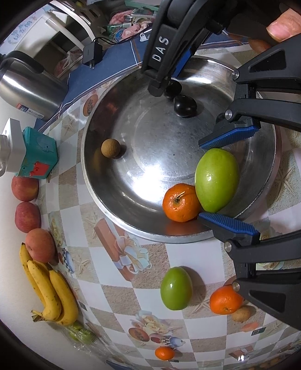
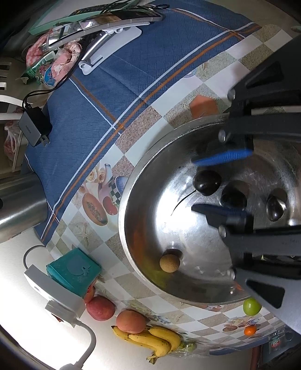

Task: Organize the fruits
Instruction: 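Open both tools to drop the cherry and green fruit into the bowl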

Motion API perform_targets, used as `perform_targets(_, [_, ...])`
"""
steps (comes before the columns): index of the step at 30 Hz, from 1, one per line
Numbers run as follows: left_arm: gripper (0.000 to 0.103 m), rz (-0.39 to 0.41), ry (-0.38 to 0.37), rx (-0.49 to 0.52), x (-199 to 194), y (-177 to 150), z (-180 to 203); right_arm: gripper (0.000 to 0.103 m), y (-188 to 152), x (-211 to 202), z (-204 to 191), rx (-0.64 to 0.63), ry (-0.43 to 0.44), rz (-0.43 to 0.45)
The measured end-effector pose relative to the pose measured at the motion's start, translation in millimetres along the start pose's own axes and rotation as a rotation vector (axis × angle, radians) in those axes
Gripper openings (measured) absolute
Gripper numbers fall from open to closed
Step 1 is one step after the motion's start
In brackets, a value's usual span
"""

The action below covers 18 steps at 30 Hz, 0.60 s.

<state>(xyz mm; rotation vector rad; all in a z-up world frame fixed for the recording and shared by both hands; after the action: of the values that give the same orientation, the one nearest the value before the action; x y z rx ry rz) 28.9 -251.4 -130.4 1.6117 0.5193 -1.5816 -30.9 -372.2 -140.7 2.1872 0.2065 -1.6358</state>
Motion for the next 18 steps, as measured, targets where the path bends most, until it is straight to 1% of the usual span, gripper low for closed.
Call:
perform_targets(6, [0.061, 0.000, -0.004, -0.005, 0.7, 0.6, 0.8, 0.046, 2.1, -7.2, -0.8, -0.001, 0.007, 0.012])
perform_targets(7, [0.061, 0.007, 0.001, -0.004, -0.5, 1.6, 0.4, 0.049, 2.2, -8.3, -1.0, 0.000, 0.012, 0.012])
perform_targets(8, [0.061, 0.012, 0.004, -0.002, -2.3, 1.9, -0.6, 0.054, 2.2, -9.4, -1.6, 0.003, 0.019, 0.012])
perform_targets(10, [0.061, 0.021, 0.007, 0.001, -5.2, 2.9, -1.7, 0.058, 2.7, -12.2, -3.0, 0.000, 0.022, 0.018])
perform_targets(14, [0.061, 0.034, 0.004, -0.003, -10.8, 5.4, -3.1, 0.059, 4.3, -19.0, -5.5, -0.012, 0.019, 0.032])
perform_targets(17, [0.062, 0.043, -0.001, -0.011, -14.9, 7.5, -4.7, 0.063, 6.6, -24.3, -6.3, -0.019, 0.011, 0.045])
perform_targets(18, [0.064, 0.046, -0.004, -0.018, -16.3, 8.5, -6.6, 0.063, 6.6, -26.3, -5.9, -0.020, 0.013, 0.047])
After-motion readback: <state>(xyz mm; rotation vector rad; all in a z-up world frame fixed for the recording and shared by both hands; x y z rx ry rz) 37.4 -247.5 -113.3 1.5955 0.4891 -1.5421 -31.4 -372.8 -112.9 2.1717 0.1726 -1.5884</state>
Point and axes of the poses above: each gripper's, at about its wrist camera, not at the fingertips, and x roughly the way its jaws point, z to its right, y to its top, the point moved 9 cm from there along x, roughly the way its jaws point
